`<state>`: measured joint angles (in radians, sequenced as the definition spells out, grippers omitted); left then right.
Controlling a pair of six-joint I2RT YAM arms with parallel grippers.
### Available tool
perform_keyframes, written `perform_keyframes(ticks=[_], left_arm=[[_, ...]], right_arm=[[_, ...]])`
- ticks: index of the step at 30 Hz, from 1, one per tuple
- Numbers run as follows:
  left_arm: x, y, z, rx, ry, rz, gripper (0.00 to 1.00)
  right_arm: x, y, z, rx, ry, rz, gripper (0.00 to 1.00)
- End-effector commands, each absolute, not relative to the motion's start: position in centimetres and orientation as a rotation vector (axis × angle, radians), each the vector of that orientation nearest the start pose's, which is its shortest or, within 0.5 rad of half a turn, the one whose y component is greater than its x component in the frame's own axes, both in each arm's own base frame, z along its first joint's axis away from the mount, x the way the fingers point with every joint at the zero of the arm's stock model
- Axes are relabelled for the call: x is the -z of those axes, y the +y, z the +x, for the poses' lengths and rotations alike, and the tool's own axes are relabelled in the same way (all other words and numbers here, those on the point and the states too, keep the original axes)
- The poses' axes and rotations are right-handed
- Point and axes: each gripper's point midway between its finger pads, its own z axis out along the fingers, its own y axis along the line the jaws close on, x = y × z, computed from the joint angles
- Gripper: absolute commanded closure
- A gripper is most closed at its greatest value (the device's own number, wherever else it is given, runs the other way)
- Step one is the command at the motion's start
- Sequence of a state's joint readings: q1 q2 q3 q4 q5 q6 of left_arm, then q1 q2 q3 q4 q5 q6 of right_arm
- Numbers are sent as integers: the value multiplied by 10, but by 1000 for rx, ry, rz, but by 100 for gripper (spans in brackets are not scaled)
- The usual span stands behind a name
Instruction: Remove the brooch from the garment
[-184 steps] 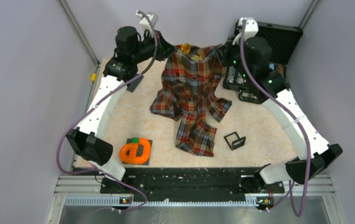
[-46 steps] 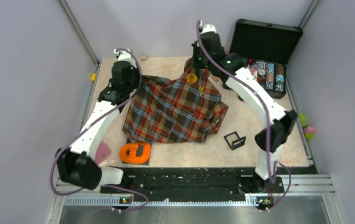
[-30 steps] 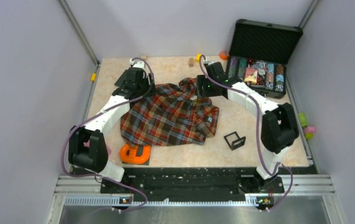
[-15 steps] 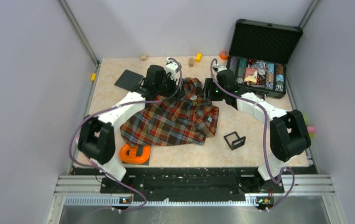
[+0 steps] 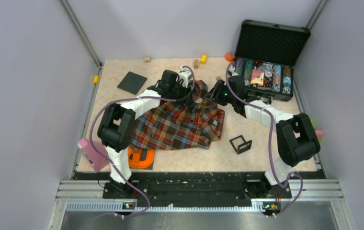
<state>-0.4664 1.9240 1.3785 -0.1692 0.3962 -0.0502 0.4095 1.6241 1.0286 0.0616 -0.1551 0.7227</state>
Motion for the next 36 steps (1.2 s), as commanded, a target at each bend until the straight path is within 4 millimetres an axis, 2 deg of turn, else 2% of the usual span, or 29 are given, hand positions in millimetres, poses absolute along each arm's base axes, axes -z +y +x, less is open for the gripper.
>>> perform_keyframes(ticks=[1,5,6,8,9,17,21,27,32,36], left_arm=[[-130,-298,429,789,2092,698,54],[-128,-294,430,758,2083,707,78],[-128,-293,430,749,2083,706,86],[-126,-292,429,742,2086,711,99],[-126,-292,429,743,2083,712,100],[-127,-293,427,757,2074,715,100],[-131,-295,425,775,2059,714,100],[-135,-296,420,796,2048,728,100],[-139,-296,414,809,2039,740,100],[-146,-291,409,785,2028,739,100]], right_arm=[[-146,256,421,-947,2170,319,57],[-124,259,424,-941,2237,389,58],[-120,257,424,-931,2242,407,58],[-118,260,424,-959,2229,418,58],[-116,261,425,-969,2229,426,58],[-109,279,429,-1075,2234,447,59],[-104,283,430,-1102,2235,467,63],[-110,289,437,-1126,2210,462,74],[-114,297,438,-1159,2216,433,100],[-113,295,426,-1136,2278,363,100]])
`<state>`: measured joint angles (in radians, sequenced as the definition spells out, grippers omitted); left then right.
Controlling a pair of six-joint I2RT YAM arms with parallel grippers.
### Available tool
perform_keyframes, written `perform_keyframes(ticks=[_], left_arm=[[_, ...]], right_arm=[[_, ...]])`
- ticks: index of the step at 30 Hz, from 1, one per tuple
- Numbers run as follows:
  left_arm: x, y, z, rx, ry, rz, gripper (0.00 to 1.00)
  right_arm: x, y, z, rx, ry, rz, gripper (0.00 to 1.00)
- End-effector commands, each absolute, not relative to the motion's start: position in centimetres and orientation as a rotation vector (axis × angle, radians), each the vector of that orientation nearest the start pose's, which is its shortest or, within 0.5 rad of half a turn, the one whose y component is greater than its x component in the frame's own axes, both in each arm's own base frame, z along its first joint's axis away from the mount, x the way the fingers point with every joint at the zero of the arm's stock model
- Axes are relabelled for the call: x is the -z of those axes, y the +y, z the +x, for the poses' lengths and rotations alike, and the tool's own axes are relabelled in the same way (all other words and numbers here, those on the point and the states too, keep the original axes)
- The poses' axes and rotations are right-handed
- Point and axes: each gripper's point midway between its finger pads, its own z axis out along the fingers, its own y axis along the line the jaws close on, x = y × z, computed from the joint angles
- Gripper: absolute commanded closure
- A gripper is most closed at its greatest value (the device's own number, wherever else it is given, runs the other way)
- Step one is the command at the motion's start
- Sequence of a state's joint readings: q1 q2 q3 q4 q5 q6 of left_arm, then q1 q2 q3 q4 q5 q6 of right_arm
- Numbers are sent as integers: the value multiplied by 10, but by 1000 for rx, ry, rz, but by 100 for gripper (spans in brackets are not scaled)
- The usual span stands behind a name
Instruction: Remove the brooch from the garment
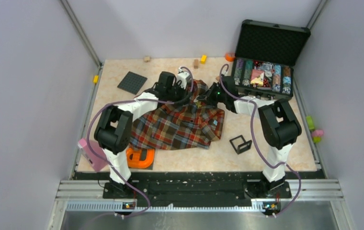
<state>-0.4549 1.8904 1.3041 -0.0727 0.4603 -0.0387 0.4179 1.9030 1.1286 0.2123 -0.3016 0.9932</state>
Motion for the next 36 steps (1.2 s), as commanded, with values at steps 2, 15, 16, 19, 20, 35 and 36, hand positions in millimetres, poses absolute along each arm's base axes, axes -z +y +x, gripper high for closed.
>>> perform_keyframes(ticks=[2,15,16,19,20,35,36], left_arm=[[-150,-289,404,782,2023,737,100],[-181,-307,313,919,2017,686,89],[-185,-306,308,932,2013,673,80],[-201,-297,302,921,1991,621,59],[-209,-293,303,902,1976,605,56],[-305,-309,295,1005,1574,793,39],[-306,-305,294,1021,1539,774,36]], right_arm=[[-113,292,416,-1115,2307,307,100],[-170,253,351,-984,2140,-39,100],[-177,252,347,-981,2124,-71,100],[-190,238,336,-884,2111,-142,100],[-193,233,333,-838,2106,-165,100],[-277,249,273,-930,1898,-606,100],[-279,253,267,-966,1870,-631,100]])
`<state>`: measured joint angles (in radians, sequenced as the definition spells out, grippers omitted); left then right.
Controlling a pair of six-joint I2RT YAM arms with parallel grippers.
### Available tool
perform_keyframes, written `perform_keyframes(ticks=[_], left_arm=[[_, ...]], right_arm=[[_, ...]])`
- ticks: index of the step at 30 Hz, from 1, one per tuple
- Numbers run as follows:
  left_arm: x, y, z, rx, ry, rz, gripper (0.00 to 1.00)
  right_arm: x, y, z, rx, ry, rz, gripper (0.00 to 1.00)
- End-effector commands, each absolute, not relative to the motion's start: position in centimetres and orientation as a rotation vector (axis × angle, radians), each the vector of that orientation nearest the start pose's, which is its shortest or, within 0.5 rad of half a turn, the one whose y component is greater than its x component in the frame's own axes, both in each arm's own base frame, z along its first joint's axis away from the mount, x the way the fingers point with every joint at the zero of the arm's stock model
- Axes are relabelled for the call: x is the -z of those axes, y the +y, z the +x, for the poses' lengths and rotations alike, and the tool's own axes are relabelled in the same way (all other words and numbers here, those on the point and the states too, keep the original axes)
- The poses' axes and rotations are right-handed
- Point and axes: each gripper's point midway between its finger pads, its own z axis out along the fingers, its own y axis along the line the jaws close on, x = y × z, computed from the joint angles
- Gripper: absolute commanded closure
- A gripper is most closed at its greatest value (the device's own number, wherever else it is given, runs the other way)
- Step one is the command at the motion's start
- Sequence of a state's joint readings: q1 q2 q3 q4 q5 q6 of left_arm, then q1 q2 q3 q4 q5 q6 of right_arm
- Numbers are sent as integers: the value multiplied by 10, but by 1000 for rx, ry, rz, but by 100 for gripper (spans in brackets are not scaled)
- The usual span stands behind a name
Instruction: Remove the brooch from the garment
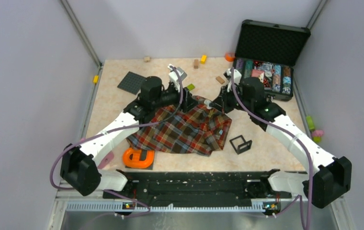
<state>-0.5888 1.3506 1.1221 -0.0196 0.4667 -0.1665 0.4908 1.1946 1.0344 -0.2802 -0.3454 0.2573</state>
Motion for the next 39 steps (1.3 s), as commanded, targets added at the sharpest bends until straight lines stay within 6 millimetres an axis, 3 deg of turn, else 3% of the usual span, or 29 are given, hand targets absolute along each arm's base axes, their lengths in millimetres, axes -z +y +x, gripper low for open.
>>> perform_keyframes(ticks=[1,2,3,7,15,18,23,26,39], left_arm=[[-308,-299,293,1053,1515,747,27],[-307,-293,293,1100,1509,717,12],[-308,-288,290,1181,1511,691,8],[-301,-285,279,1319,1479,755,7],[-296,-294,269,1325,1442,836,6],[-289,-301,266,1323,1448,861,11],[-275,-307,270,1285,1491,892,28],[-269,-309,274,1249,1503,898,32],[-271,-312,273,1258,1487,914,60]], right_arm=[[-283,255,263,-995,1834,-654,100],[-286,257,259,-1018,1799,-669,100],[-291,258,257,-1030,1766,-668,100],[-296,259,254,-1055,1735,-668,100],[-296,270,252,-1142,1776,-693,100],[-296,273,253,-1158,1792,-682,100],[-296,278,254,-1213,1817,-660,100],[-298,282,251,-1257,1822,-657,100],[-289,286,247,-1313,1860,-657,100]])
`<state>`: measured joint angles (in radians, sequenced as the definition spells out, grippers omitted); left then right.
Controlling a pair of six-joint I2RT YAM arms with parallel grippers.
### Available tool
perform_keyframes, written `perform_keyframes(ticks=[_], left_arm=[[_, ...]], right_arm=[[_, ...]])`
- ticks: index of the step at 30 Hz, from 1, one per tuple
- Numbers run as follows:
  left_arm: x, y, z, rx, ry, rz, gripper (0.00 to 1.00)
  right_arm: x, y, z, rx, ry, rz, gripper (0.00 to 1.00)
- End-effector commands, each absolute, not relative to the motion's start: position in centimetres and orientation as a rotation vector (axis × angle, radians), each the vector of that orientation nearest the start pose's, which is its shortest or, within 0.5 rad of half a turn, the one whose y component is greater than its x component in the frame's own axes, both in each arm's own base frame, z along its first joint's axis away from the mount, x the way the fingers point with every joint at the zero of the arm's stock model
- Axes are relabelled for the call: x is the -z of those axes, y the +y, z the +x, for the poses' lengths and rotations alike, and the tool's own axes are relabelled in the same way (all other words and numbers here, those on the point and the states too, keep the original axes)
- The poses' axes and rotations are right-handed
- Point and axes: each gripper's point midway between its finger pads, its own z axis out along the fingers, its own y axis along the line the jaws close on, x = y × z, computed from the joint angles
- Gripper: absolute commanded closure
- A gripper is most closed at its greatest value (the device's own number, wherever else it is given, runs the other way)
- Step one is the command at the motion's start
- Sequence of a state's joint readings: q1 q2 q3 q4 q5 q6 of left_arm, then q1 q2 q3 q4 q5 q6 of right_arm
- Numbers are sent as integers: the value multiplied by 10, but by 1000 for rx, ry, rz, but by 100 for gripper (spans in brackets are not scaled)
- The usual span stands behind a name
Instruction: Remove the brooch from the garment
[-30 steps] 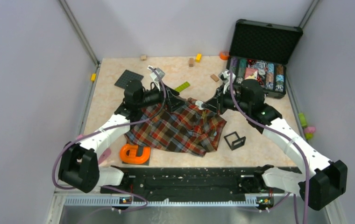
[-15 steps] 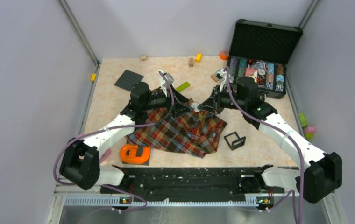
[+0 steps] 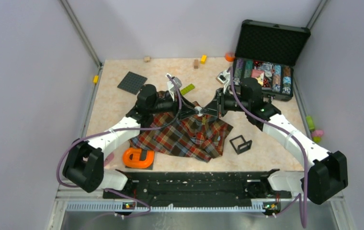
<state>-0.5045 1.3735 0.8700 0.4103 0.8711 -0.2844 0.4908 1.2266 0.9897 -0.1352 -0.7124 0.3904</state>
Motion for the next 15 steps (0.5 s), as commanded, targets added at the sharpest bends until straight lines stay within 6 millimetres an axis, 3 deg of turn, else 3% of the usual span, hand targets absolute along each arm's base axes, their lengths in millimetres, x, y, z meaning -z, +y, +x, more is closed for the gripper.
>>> perform_keyframes(ticks=[1,6,15], left_arm=[[-271,-311,272,1254,1486,917,60],[-273,-311,270,1254,1476,922,49],[-282,-301,264,1307,1433,910,42]], right_arm=[[-289,286,247,-1317,1863,-657,100],[-285,285,245,-1314,1886,-666,100],[-282,285,241,-1326,1899,-678,100]])
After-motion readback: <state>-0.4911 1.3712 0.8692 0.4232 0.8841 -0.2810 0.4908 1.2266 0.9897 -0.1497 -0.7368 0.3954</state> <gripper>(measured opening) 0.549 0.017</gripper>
